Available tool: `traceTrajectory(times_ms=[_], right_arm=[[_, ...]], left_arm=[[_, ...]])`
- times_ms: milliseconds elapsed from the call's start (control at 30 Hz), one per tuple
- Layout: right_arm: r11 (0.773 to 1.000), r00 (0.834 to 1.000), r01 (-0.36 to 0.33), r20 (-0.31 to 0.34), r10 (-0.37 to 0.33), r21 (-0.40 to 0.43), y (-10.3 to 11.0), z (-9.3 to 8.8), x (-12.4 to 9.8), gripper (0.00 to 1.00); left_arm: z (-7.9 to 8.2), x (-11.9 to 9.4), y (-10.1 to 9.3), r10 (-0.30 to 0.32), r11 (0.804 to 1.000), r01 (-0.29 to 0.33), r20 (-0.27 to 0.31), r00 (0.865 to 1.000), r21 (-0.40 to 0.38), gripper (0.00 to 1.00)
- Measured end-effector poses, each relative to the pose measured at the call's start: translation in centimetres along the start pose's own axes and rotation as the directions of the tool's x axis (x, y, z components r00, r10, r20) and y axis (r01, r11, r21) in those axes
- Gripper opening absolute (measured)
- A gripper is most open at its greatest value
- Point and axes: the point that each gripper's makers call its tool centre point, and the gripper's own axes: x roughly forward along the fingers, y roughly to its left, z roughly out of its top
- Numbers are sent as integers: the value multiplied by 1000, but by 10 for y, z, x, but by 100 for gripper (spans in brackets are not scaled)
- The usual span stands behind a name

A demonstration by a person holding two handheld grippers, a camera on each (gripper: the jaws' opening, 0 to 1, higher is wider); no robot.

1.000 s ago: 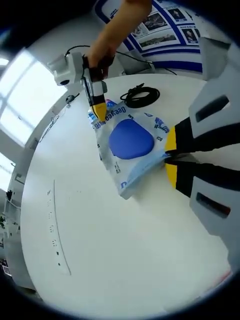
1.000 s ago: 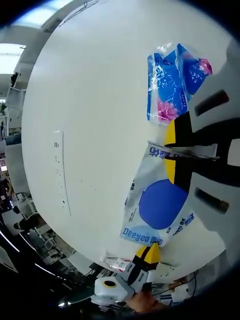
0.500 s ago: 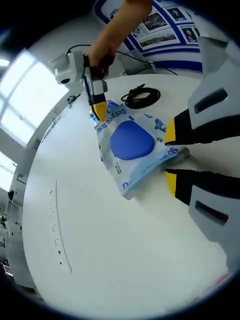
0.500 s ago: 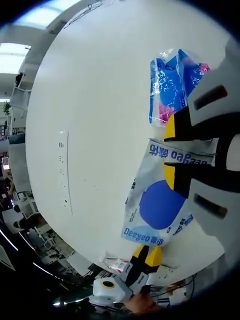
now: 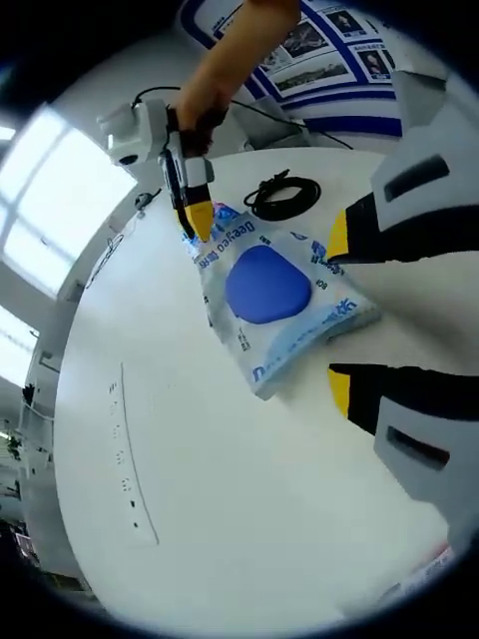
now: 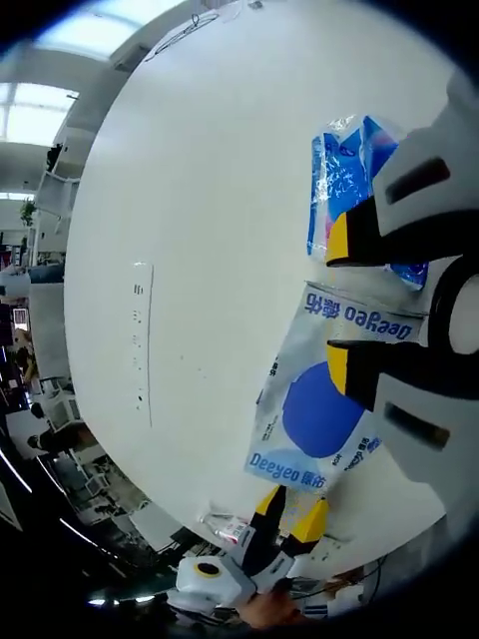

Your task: Arrange the tabletop items into an orderly group along one side of the table until the central work area is clear of visible clutter.

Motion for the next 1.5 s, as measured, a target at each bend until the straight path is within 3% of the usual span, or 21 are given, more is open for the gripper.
traceTrajectory(times_ms=[733, 1133, 1500], right_arm=[[999, 997, -32, 66, 32, 9, 7, 13, -31, 40], [997, 994, -81, 78, 81, -6, 24, 18, -46, 48], [992, 983, -124, 131, 128, -37, 48, 32, -58, 55]], left_arm=[[9, -26, -7, 26, 998, -29, 45, 999, 56, 61], [13, -47, -12, 35, 996, -41, 78, 996, 76, 72], [12, -72, -13, 57, 995, -66, 121, 991, 70, 77]])
